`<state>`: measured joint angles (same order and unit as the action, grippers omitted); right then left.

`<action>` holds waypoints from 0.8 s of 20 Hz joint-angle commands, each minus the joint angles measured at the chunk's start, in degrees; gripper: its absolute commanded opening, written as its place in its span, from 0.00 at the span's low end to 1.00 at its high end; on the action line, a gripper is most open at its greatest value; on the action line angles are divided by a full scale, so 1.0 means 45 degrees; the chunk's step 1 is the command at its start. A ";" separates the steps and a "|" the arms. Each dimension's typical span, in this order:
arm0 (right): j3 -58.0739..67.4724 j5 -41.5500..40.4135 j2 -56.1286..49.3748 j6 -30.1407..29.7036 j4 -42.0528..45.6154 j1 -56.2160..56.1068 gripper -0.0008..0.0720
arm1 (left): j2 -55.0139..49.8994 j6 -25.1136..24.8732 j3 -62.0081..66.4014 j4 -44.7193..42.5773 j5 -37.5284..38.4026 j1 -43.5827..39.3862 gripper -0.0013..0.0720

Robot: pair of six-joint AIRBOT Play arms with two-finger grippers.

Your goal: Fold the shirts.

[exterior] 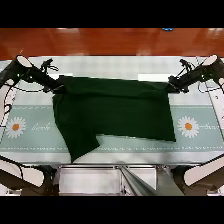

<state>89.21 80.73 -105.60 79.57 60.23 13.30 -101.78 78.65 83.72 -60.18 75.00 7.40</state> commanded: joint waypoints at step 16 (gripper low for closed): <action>-1.2361 -0.3279 1.0418 -0.3274 -0.4624 0.4595 0.58 | 0.9530 -0.1345 -1.2502 0.2861 -0.0321 0.7072 0.70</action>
<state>45.76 69.78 -66.70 70.94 49.69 31.62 -65.54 75.22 40.80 -50.83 75.79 33.06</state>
